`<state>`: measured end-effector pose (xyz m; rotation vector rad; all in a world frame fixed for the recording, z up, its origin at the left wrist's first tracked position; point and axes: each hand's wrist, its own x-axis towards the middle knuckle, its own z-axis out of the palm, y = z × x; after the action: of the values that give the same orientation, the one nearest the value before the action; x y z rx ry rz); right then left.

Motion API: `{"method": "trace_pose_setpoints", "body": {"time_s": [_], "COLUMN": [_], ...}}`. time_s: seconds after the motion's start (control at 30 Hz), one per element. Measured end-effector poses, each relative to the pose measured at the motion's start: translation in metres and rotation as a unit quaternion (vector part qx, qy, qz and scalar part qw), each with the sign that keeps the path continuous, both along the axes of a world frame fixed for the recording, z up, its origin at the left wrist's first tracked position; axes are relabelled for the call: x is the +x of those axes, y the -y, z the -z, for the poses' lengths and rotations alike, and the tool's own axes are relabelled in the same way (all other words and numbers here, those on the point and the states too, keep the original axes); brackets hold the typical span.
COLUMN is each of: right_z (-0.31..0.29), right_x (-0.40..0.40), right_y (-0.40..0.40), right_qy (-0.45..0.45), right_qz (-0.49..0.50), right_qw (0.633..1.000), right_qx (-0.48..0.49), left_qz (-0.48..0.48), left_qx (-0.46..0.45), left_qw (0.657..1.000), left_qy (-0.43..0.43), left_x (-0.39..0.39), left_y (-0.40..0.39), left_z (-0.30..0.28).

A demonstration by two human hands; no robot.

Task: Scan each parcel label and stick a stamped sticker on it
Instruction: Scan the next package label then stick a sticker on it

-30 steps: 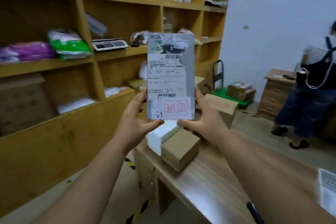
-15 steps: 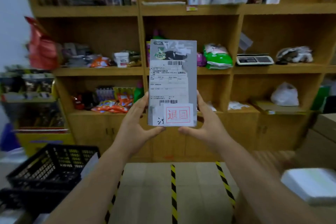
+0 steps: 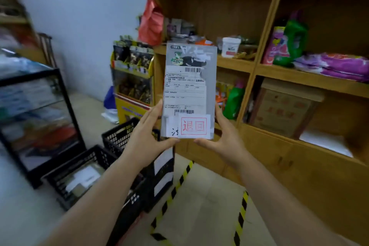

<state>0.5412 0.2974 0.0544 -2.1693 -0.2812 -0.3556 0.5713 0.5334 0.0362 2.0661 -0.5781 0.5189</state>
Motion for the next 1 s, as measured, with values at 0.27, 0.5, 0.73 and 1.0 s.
{"method": "trace_pose_setpoints", "body": {"time_s": [0.27,0.5,0.73,1.0], "right_z": [0.037,0.056,0.107,0.156], "right_x": [0.130,0.229,0.277,0.305], "right_y": [-0.064,-0.102,-0.161,-0.240], "right_qy": [-0.050,-0.080,-0.120,-0.197], "right_qz": [-0.169,-0.295,-0.401,-0.432], "right_qw": [0.984,0.952,0.908,0.878], "right_qx": [0.018,0.007,-0.029,-0.059], "left_qz": [-0.146,-0.236,-0.345,-0.401], "left_qx": [-0.002,0.021,-0.028,-0.073], "left_qw": [0.987,0.967,0.923,0.883], "left_qy": [-0.066,-0.094,-0.168,-0.235], "left_x": [0.056,0.093,0.089,0.104], "left_y": [-0.064,-0.090,-0.115,-0.174], "left_z": [0.035,0.050,0.092,0.149]}}
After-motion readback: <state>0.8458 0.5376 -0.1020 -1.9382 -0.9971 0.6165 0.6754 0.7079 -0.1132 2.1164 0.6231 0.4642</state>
